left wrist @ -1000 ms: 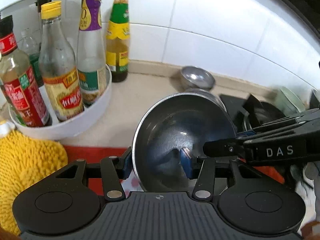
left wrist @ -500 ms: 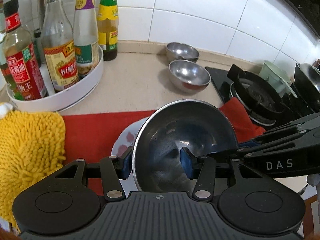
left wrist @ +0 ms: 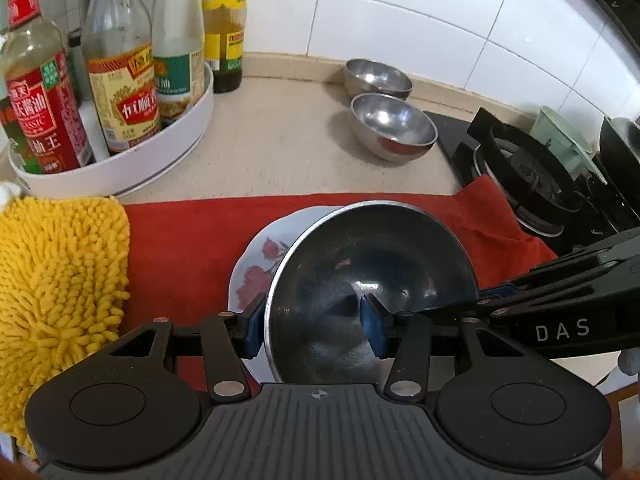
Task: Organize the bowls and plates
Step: 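Lift the steel bowl with both grippers and lower it onto the plate stack, then open both grippers and release the bowl on the plates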
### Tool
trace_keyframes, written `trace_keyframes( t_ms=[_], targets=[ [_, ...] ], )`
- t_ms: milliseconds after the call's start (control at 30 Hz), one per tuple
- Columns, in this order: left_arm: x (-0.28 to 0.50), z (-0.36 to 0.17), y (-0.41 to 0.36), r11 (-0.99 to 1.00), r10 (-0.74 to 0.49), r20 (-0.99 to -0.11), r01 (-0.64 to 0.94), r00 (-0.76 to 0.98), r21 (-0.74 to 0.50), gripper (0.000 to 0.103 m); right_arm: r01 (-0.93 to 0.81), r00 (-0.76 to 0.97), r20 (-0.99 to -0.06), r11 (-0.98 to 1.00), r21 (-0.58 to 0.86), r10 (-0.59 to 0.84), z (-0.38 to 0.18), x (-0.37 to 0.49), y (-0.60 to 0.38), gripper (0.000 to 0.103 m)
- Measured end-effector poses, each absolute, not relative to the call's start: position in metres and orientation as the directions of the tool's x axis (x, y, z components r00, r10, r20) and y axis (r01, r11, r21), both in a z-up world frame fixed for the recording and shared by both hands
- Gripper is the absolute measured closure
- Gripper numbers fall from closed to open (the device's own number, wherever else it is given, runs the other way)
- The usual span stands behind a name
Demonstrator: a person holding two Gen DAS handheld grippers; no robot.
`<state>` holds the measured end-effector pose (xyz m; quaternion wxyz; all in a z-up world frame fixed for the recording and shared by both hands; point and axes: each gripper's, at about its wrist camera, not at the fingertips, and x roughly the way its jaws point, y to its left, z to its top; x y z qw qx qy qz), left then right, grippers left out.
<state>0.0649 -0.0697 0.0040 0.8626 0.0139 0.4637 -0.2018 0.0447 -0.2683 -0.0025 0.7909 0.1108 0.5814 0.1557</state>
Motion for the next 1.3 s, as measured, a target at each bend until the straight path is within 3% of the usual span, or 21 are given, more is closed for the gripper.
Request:
trace_keyframes(
  t_ms=[567,1300],
  targets=[
    [0.095,0.011,-0.048,0.937,-0.315,-0.791,0.303,0.525,-0.171,0.043,-0.099,0.25,-0.898,0.932,0.348,0.362,-0.008,0.074,-0.278,0.076],
    [0.129,0.022,-0.084,0.916,-0.324,-0.782,0.382,0.531,-0.12,0.041,-0.015,0.338,-0.871,0.928,0.373,0.356,0.004,0.106,-0.333,0.072]
  ],
)
